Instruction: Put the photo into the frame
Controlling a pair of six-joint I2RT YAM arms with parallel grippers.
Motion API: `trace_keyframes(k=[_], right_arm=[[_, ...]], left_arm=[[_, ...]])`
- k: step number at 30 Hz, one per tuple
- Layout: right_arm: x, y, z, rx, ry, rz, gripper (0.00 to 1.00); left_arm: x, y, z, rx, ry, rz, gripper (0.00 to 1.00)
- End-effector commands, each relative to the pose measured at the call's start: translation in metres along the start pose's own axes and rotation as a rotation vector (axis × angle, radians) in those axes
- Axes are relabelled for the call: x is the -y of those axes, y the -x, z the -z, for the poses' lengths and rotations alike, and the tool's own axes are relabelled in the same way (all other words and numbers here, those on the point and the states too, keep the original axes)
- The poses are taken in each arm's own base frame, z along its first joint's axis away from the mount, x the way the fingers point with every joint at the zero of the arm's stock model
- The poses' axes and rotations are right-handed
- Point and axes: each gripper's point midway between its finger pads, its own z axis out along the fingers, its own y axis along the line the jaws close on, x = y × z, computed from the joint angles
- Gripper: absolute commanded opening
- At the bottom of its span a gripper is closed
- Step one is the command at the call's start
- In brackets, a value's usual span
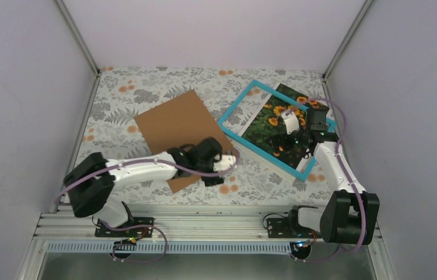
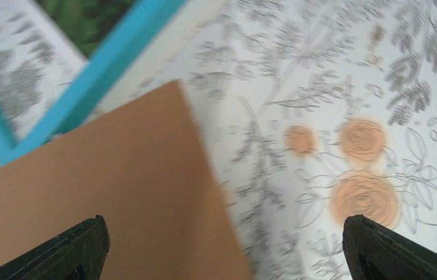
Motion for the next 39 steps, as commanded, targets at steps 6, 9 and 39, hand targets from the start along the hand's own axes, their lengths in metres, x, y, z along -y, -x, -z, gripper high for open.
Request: trace_keyframes(k=[6, 9, 39], right_arm=[[0.011, -0.014, -0.005, -0.060, -0.069, 0.041, 1.00], [0.013, -0.017, -0.007, -0.071, -0.080, 0.045, 1.00], [-0.048, -0.043, -0.091, -0.353, 0.043, 0.151, 0.65]], left_arm=[[0.032, -0.022, -0.057, -0.160, 0.145, -0.203, 1.00], [0.021, -0.037, -0.067, -0.208, 0.224, -0.240, 1.00], [-0.117, -0.163, -0.007, -0.310, 0.294, 0.302, 1.00]])
